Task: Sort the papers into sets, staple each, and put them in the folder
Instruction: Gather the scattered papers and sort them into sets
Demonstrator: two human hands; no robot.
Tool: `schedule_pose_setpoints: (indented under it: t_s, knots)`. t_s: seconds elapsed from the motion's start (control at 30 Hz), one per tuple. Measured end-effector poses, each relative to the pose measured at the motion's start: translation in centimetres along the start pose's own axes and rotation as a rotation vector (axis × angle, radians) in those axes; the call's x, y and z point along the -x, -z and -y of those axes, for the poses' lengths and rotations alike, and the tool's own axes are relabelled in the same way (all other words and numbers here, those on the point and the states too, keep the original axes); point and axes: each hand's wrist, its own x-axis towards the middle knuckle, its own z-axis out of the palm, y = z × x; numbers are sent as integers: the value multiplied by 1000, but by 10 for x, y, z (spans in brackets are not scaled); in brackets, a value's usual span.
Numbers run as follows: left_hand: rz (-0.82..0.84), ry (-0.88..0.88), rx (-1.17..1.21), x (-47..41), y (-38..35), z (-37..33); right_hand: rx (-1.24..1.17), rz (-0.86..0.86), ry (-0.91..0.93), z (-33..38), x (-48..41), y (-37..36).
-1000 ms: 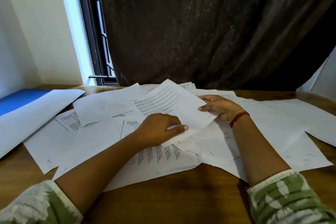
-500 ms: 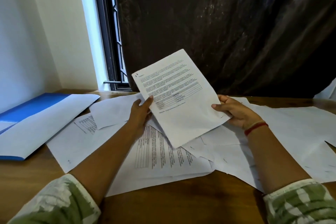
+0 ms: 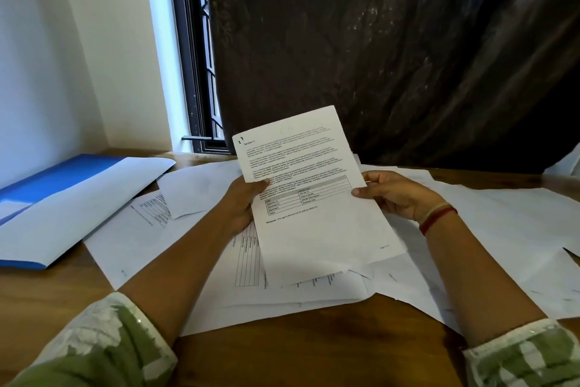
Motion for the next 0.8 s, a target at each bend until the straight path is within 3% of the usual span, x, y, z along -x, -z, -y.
schedule_pose_setpoints:
  t_s: [0.27,0.4,0.47,0.53,0.6,0.63,0.7,0.8]
  knots:
    - [25,78,-34,1,3,-1,-22,56,54,6,3,-19]
    - [-129,72,-223,-5,9,-4,125,38,61,8,13,-37]
    - [-157,67,-338,-6,14,-6,175,-107,62,14,19,-32]
    - [-206,64,-416,-4,18,-10,264,-423,87,17,24,-9]
    - [-222,61,-452,-3,21,-12,591,-713,-51,6,30,22]
    - [-223,61,-454,-2,22,-13,756,-761,-178,-4,35,34]
    - [-232,68,-448,-1,20,-13,894,-686,-394,-28,40,48]
    - [-235,84,-471,0,17,-13,903,-574,-483,-41,43,49]
